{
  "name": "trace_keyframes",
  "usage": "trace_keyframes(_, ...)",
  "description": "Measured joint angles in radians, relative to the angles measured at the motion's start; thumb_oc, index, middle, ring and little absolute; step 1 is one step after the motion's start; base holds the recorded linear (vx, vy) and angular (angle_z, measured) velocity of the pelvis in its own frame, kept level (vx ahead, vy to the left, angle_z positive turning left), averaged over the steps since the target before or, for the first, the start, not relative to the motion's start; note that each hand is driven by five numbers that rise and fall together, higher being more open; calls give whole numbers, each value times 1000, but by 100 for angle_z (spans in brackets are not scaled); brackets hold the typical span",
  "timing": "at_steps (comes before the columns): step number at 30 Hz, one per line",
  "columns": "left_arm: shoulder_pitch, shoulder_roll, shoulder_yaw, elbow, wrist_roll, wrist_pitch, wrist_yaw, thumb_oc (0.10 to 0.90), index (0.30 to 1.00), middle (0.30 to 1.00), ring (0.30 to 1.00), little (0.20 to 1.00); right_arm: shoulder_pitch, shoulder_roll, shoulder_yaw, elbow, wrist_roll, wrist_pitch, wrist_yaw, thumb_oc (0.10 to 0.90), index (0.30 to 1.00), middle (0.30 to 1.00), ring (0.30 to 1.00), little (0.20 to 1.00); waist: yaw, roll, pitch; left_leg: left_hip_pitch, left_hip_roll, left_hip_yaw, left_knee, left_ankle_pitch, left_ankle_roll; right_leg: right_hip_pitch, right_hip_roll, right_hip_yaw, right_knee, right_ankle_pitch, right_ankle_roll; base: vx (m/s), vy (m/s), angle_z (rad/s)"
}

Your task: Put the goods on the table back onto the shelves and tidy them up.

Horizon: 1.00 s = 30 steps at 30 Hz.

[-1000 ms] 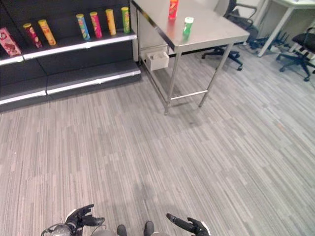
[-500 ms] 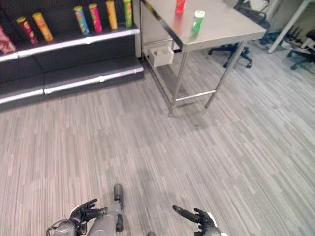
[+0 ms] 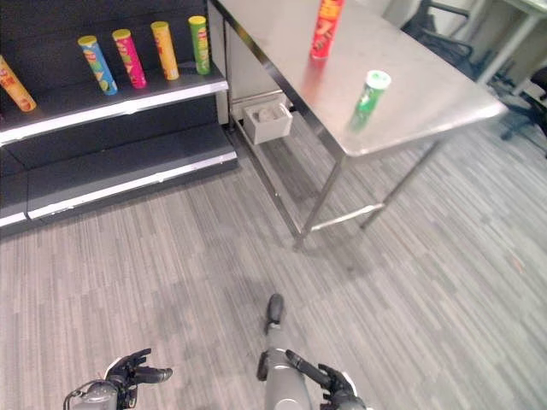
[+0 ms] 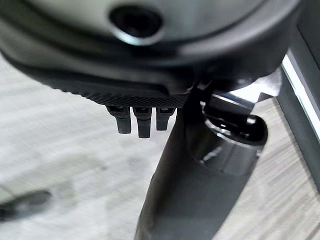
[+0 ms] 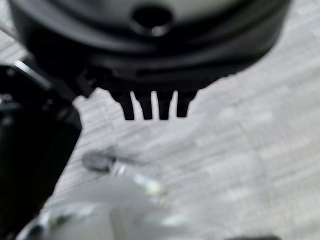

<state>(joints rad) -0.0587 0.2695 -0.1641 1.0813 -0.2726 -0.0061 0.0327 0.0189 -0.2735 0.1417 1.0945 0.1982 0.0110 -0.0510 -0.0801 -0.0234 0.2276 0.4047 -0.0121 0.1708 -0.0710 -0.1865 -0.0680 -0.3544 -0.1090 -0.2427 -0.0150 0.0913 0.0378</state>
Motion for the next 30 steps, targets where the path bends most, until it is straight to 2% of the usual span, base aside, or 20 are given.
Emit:
trace_keyframes(1, 5, -22, 0, -1, 0, -2, 0, 800, 900, 900, 900, 900, -3, -16, 0, 10, -2, 0, -3, 800, 900, 900, 900, 900, 5, 24, -5, 14, 31, -6, 31, 2, -15, 12, 18, -1, 25, 62, -29, 320, -221, 5)
trace_keyframes(3, 7, -41, 0, -2, 1, -1, -3, 800, 900, 900, 900, 900, -8, -27, 8, 6, -2, -1, 1, 800, 900, 900, 900, 900, 2, 21, -5, -17, 65, -47, 173, 41, -79, 65, 24, 2, 29, 161, -110, 296, -238, 28)
trace_keyframes(4, 6, -60, 0, -8, 0, -4, -3, 800, 900, 900, 900, 900, -7, -42, 12, 5, -2, 0, 2, 800, 900, 900, 900, 900, 3, 34, -9, -34, 89, -60, 218, 33, -78, 93, 41, -1, 29, 151, -112, 312, -319, 34)
trace_keyframes(5, 3, -64, -1, -37, 0, -14, -12, 800, 900, 900, 900, 900, -18, -55, 11, -8, -2, -2, 2, 800, 900, 900, 900, 900, 7, 29, -6, -101, 90, -71, 245, 19, -67, 137, 52, -2, 12, 116, -129, 277, -329, 23)
trace_keyframes(7, 0, -64, -2, -67, 0, -17, -19, 800, 900, 900, 900, 900, -22, -75, 9, -35, -1, -10, 1, 800, 900, 900, 900, 900, 11, 21, -2, -226, 101, -45, 434, 62, -93, 229, 75, -14, -61, 99, -130, 182, -253, 5)
trace_keyframes(10, 14, -65, 14, -72, -2, -20, -17, 800, 900, 900, 900, 900, -18, -83, 7, -57, 3, -15, -4, 800, 900, 900, 900, 900, 8, 15, -11, -324, 122, -107, 688, 229, -154, 295, 107, -14, -67, 55, -134, 113, -183, -20)
trace_keyframes(11, 18, -61, 12, -70, -3, -20, -13, 800, 900, 900, 900, 900, -16, -78, 6, -61, 4, -19, -4, 800, 900, 900, 900, 900, 12, 5, -11, -372, 126, -115, 784, 310, -168, 316, 97, -4, -69, 45, -136, 184, -121, -3)
trace_keyframes(12, 6, -58, 7, -62, -3, -20, -8, 800, 900, 900, 900, 900, -22, -70, 7, -52, 8, -17, -8, 800, 900, 900, 900, 900, 11, -20, 4, -451, 145, -73, 849, 236, -123, 341, 88, 1, -78, 23, -162, 169, 6, -2)
trace_keyframes(13, 2, -54, 6, -66, -4, -21, -5, 800, 900, 900, 900, 900, -29, -64, 10, -40, 8, -13, -8, 800, 900, 900, 900, 900, 15, -32, 11, -485, 160, -36, 838, 206, -102, 349, 82, 2, -78, 22, -158, 170, 6, 2)
trace_keyframes(15, 8, -47, 6, -68, -4, -20, -3, 800, 900, 900, 900, 900, -28, -54, 12, -36, 9, -8, -10, 800, 900, 900, 900, 900, 16, -49, 20, -492, 188, 42, 623, 166, -55, 380, 79, -2, -77, -1, -153, 113, 56, -11)
trace_keyframes(16, 9, -45, 7, -67, -3, -19, -1, 800, 900, 900, 900, 900, -29, -56, 12, -37, 9, -10, -16, 800, 900, 900, 900, 900, 15, -49, 27, -511, 189, 40, 396, 177, -71, 403, 82, -1, -77, -12, -149, 217, 140, -24)
trace_keyframes(17, 9, -45, 7, -64, -3, -19, 0, 800, 900, 900, 900, 900, -29, -60, 15, -38, 9, -10, -18, 800, 900, 900, 900, 900, 15, -44, 29, -517, 186, 36, 305, 188, -78, 415, 84, 0, -77, -17, -142, 213, 154, -34)
trace_keyframes(19, 15, -47, -1, -59, -4, -20, 0, 800, 900, 900, 900, 900, -22, -74, 26, -24, 8, -12, -23, 800, 900, 900, 900, 900, 14, -5, 27, -509, 151, -92, 14, 249, -128, 447, 99, 19, -82, -67, -89, 144, 142, -22)
trace_keyframes(20, 11, -50, -2, -59, -5, -20, 0, 800, 900, 900, 900, 900, -25, -80, 22, -3, 8, -11, -24, 800, 900, 900, 900, 900, 13, 16, 36, -519, 150, -139, -28, 274, -129, 465, 107, 25, -85, -70, -85, 96, 133, -76)
trace_keyframes(21, 45, -49, -1, -61, -5, -18, 1, 800, 900, 900, 900, 900, -17, -83, 5, 29, 8, -10, -24, 800, 900, 900, 900, 900, 26, 46, 28, -497, 150, -122, -16, 307, -82, 487, 108, 74, -85, -79, -69, 143, 182, -91)
trace_keyframes(22, 63, -53, -2, -58, -5, -14, 1, 800, 900, 900, 900, 900, -1, -91, 3, 35, 8, -16, -25, 800, 900, 900, 900, 900, 19, 69, 13, -479, 152, -122, 5, 307, -78, 498, 108, 91, -85, -89, -50, 174, 241, -99)
trace_keyframes(23, 65, -51, -5, -46, -4, -14, 3, 800, 900, 900, 900, 900, 26, -88, -1, 41, 8, -14, -28, 800, 900, 900, 900, 900, 5, 68, 6, -441, 120, -88, -22, 373, -14, 518, 75, 110, -79, -99, -8, 164, 229, -71)
trace_keyframes(25, 69, -3, 5, -28, -4, -16, 4, 800, 900, 900, 900, 900, 43, -62, -71, 57, 12, -12, -28, 800, 900, 900, 900, 900, -1, 26, -7, -412, 60, -16, -22, 340, 36, 519, 1, 127, -76, -105, 48, 112, 172, -67)
trace_keyframes(27, 61, 40, 14, -34, -2, -20, 6, 800, 900, 900, 900, 900, 62, -65, -144, 44, 14, -8, -30, 800, 900, 900, 900, 900, -17, 5, -15, -401, 40, 1, -22, 326, 52, 519, -19, 123, -77, -100, 66, 135, 175, -32)
trace_keyframes(30, 98, 82, 58, -67, 2, -21, 3, 800, 900, 900, 900, 900, 151, -98, -386, -131, 31, -13, -54, 800, 900, 900, 900, 900, -24, -7, -21, -346, 30, 52, -27, 290, 56, 544, -35, 144, -77, -102, 81, 90, 122, -47)
